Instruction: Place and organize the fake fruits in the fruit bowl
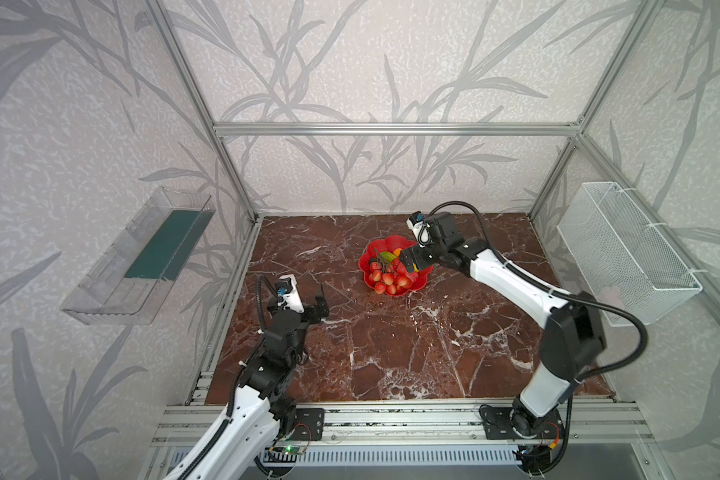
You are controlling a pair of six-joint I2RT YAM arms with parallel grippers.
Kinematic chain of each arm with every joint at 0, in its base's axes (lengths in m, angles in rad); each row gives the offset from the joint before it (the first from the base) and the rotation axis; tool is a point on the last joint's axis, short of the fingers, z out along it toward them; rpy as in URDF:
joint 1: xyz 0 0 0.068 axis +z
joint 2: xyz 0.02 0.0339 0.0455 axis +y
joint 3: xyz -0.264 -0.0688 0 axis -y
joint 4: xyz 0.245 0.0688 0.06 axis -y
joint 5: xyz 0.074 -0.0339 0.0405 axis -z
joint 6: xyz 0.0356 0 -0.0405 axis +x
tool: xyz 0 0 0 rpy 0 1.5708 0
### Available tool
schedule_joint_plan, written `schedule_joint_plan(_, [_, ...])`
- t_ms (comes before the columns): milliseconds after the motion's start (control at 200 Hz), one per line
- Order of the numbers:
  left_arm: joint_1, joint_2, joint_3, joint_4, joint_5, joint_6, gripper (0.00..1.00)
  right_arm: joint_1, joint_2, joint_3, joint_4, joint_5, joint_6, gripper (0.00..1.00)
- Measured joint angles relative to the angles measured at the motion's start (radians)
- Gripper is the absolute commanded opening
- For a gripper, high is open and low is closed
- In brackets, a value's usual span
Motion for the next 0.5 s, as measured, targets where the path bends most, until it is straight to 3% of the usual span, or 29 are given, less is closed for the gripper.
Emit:
schedule_joint_plan(150, [0.183,0.216,-0.088,0.242,-0.014,0.027,1.0,-0.051,-0.37,-0.346,0.198,0.055,-0.023,0.99])
schedule_joint_plan(260, [0.248,0.418,-0.114,0.385,0.008,0.055,1.0,-0.141,-0.542,-0.559,0.327,0.132,-0.049,0.99])
schedule_joint_plan(375, [0.271,0.64,-0.1,0.558,0.037,0.094,1.0,-0.244,-0.602,-0.799,0.499,0.201,-0.08,0.99])
schedule_joint_plan(500, [0.293,0.785,-0.065,0.697,0.061,0.122,0.99,-0.326,-0.522,-0.989,0.689,0.249,-0.111,0.99])
